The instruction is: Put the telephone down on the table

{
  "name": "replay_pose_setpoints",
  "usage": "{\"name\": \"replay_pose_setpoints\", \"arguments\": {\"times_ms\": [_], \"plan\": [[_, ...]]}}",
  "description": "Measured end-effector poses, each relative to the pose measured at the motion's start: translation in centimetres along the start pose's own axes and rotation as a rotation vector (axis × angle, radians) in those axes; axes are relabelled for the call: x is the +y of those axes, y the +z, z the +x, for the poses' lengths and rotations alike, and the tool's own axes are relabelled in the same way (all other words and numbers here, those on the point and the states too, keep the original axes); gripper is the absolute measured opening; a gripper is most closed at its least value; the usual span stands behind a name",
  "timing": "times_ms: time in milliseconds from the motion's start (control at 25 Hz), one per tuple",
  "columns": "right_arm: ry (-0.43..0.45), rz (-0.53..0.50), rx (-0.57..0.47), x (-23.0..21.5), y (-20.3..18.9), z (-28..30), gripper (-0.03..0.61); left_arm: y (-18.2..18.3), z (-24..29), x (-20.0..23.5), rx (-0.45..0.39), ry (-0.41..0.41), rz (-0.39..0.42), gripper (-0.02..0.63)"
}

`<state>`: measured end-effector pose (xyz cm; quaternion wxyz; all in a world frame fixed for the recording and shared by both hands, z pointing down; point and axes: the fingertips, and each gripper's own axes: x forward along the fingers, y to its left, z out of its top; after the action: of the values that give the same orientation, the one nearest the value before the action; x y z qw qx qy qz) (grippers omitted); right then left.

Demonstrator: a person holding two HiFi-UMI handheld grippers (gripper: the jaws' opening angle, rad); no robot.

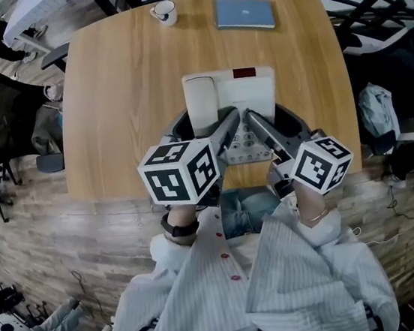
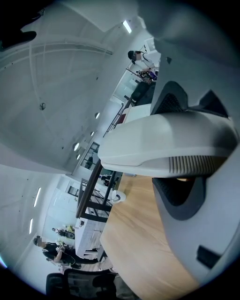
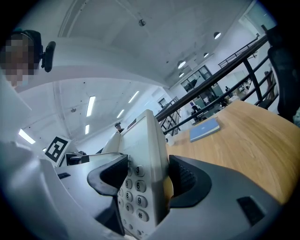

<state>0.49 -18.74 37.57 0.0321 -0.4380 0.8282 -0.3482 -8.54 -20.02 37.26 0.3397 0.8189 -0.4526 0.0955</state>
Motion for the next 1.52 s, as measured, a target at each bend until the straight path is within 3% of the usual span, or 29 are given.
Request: {"name": "replay_pose_setpoints", "arguments": {"times_ms": [800,1520], "plan": [[-0.015,0.049,0.043,-4.1,1.5,2.4,0.276,0.9,5.0,0.9,0.053,0.008,-0.025,0.393],[-0.058,0.151,0.145,-9.8,-3.3,5.7,0.276,-3.9,10.1,5.0,0.169,0.048,-0.098,0.393]]}}
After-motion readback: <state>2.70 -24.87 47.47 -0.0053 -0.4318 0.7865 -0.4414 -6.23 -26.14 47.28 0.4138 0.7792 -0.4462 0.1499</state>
